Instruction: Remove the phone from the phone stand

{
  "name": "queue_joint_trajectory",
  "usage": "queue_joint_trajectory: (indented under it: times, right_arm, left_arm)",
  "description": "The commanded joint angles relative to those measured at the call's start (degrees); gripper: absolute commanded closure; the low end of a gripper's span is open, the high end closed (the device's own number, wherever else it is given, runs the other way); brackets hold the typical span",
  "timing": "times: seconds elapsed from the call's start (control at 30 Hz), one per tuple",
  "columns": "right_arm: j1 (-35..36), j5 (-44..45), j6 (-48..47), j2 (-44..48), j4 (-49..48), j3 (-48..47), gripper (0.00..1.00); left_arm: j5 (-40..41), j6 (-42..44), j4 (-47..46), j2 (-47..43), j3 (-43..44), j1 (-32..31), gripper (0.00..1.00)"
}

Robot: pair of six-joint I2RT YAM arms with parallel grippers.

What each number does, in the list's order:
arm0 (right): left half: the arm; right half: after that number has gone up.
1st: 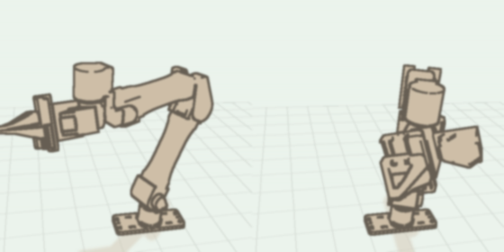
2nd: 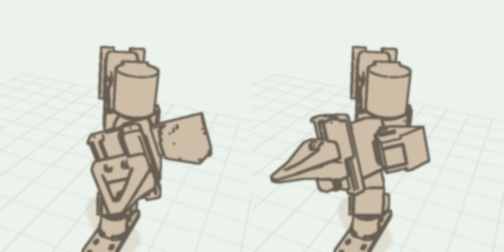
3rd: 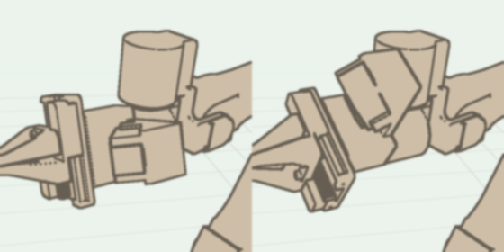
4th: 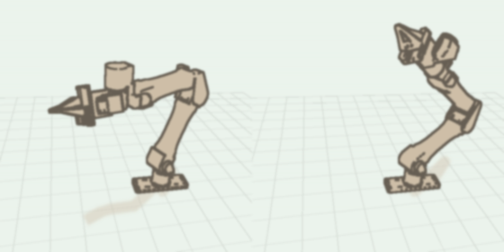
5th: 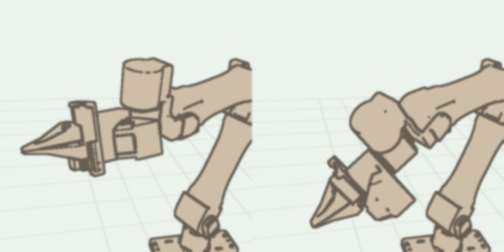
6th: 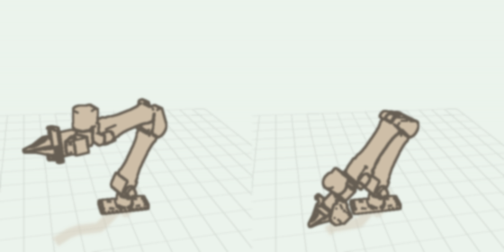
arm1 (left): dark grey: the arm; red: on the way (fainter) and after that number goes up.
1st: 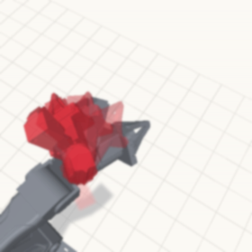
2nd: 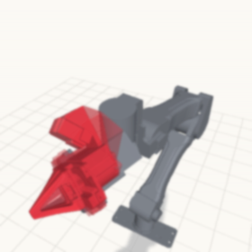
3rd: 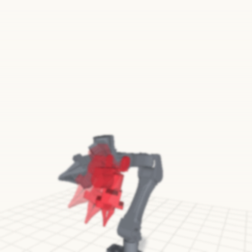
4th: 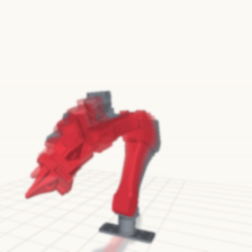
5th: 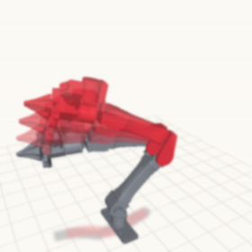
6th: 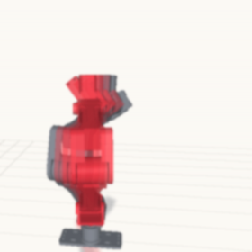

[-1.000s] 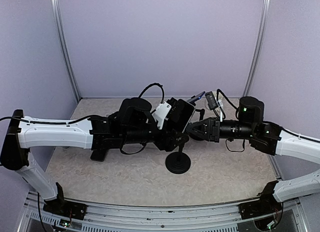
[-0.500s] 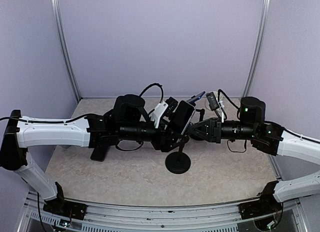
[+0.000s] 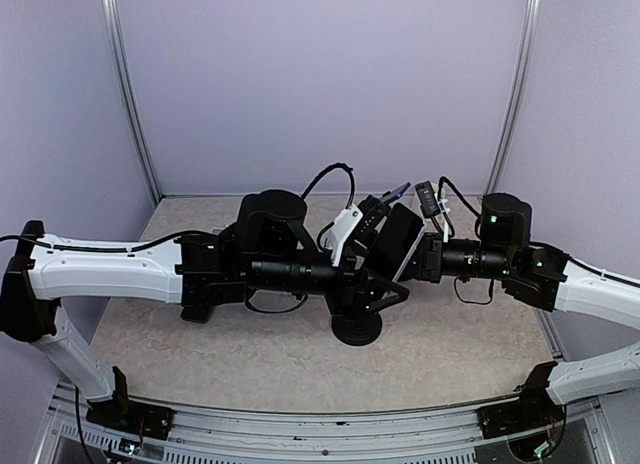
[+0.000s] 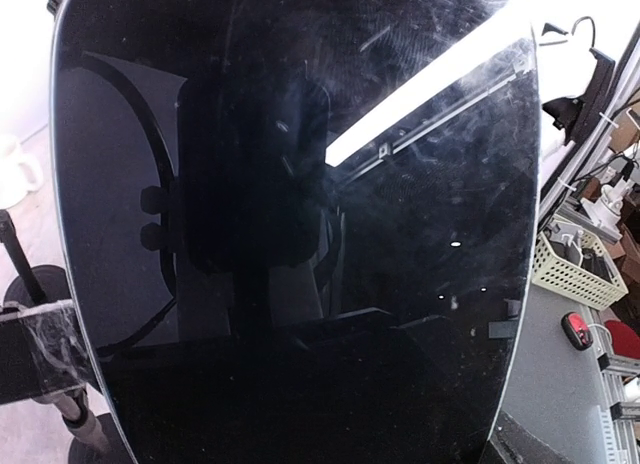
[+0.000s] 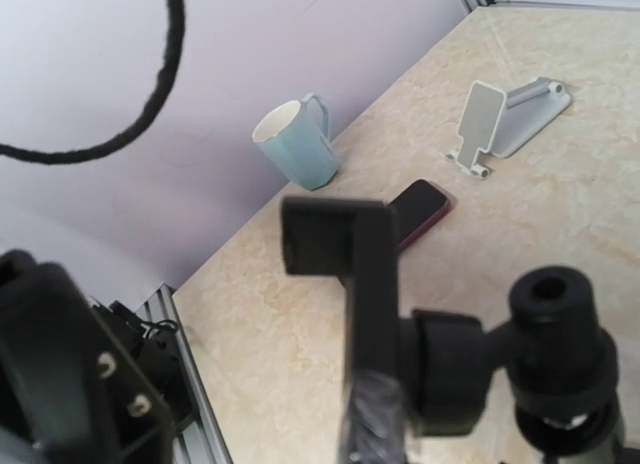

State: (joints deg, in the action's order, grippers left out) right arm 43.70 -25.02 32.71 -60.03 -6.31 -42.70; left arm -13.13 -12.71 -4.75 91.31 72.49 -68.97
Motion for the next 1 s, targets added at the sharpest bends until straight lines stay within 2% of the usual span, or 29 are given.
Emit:
queue_joint_trajectory:
  times: [0.0, 0.2, 0.43, 0.6, 0.73, 0.97]
  right_arm:
    - [-0.7, 4.4, -0.6, 0.2, 2.2, -0.6, 1.00]
    - [-0.7, 5.0, -0.6, 0.9, 2.7, -0.7, 1.00]
    - [-0.7, 5.2, -0.8, 1.3, 2.7, -0.5, 1.00]
    - [-0.9, 4.3, -1.2, 1.2, 2.7, -0.5, 1.00]
    - [-0.9, 4.0, -1.6, 1.1, 2.6, -0.5, 1.00]
    - [-0.9, 3.6, -1.9, 0.9, 2.7, -0.6, 1.00]
  left_arm:
    - [2.4, -1.2, -4.3, -4.7, 0.1, 0.0, 0.76]
    - [12.4, -4.8, -1.0, -11.2, -3.3, 2.3, 0.75]
    - [23.3, -16.9, 11.8, -16.3, -6.6, 13.4, 0.78]
    - [31.6, -20.8, 17.7, -18.3, -11.5, 16.6, 0.75]
    - [31.0, -22.7, 21.9, -15.8, -13.1, 19.0, 0.74]
    - [32.9, -28.5, 24.5, -9.3, -14.5, 19.2, 0.84]
